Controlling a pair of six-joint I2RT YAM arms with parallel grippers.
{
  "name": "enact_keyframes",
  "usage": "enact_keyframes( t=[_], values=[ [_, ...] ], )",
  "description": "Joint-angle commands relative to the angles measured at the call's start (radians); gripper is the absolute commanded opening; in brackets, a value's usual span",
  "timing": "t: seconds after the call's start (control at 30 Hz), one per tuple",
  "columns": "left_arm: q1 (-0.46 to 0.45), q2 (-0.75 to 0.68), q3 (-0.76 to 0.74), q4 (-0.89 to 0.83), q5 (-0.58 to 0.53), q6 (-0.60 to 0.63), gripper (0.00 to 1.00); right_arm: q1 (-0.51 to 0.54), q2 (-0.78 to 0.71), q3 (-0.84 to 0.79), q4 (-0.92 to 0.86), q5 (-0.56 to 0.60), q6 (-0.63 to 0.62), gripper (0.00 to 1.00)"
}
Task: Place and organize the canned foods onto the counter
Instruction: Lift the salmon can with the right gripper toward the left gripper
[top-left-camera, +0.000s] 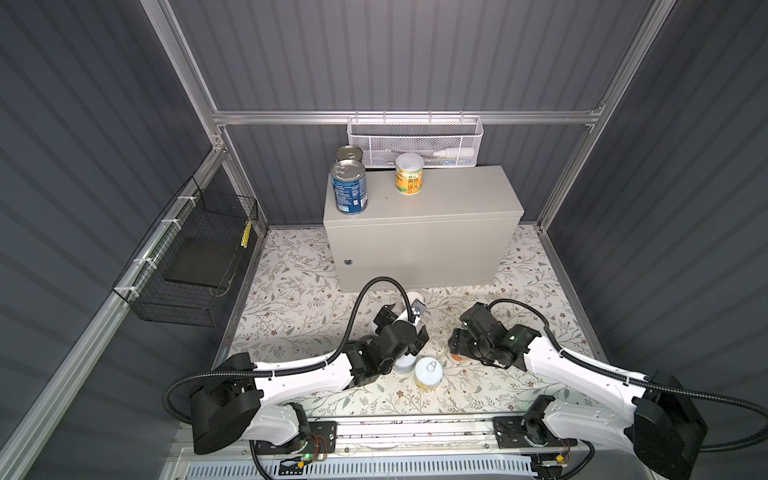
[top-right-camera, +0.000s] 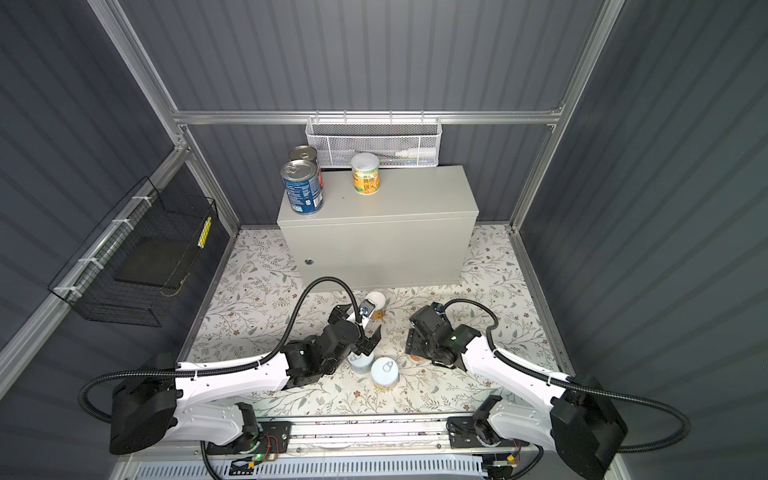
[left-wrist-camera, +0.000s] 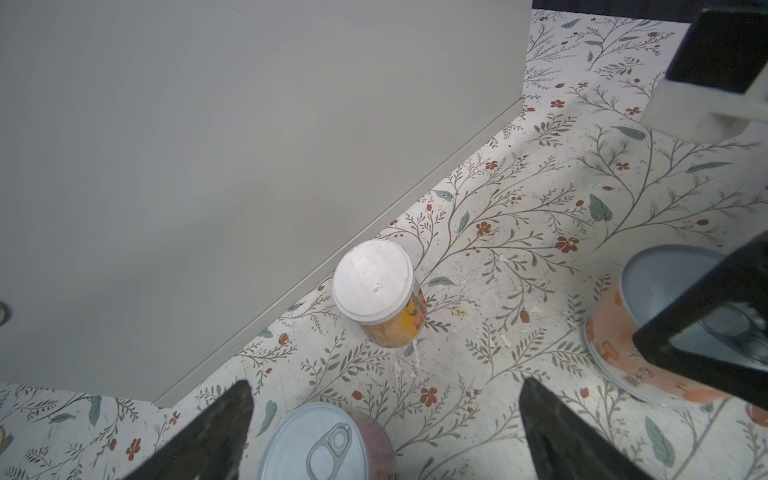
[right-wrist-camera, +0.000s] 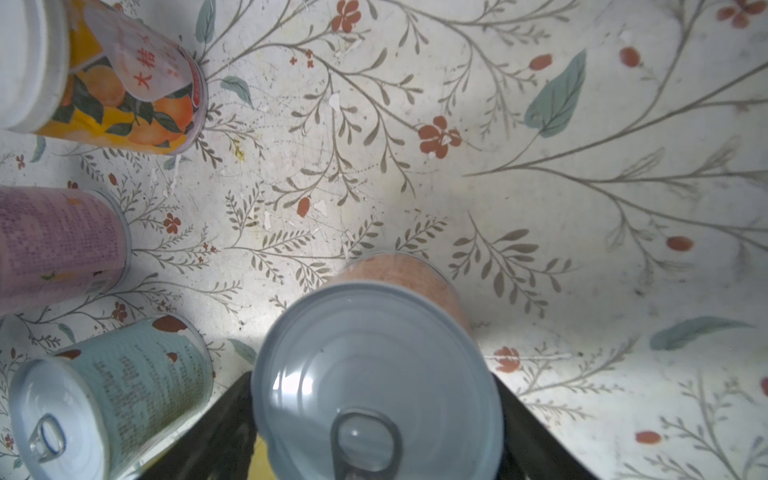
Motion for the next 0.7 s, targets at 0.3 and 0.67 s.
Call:
enact_keyframes(
  t=[0.3,0.67],
  values=[
    [0.001,-0.032,-0.002,0.021,0.011,-0.009,1.00,-0.020,-0.023,0.054,0.008,-0.070,-0.045,0.72],
    [0.001,-0.043,-0.018,0.048,0.095,0.006,1.00,-0.043,-0.046,0.079,-0.013,-0.116,-0.091,0.73]
  ],
)
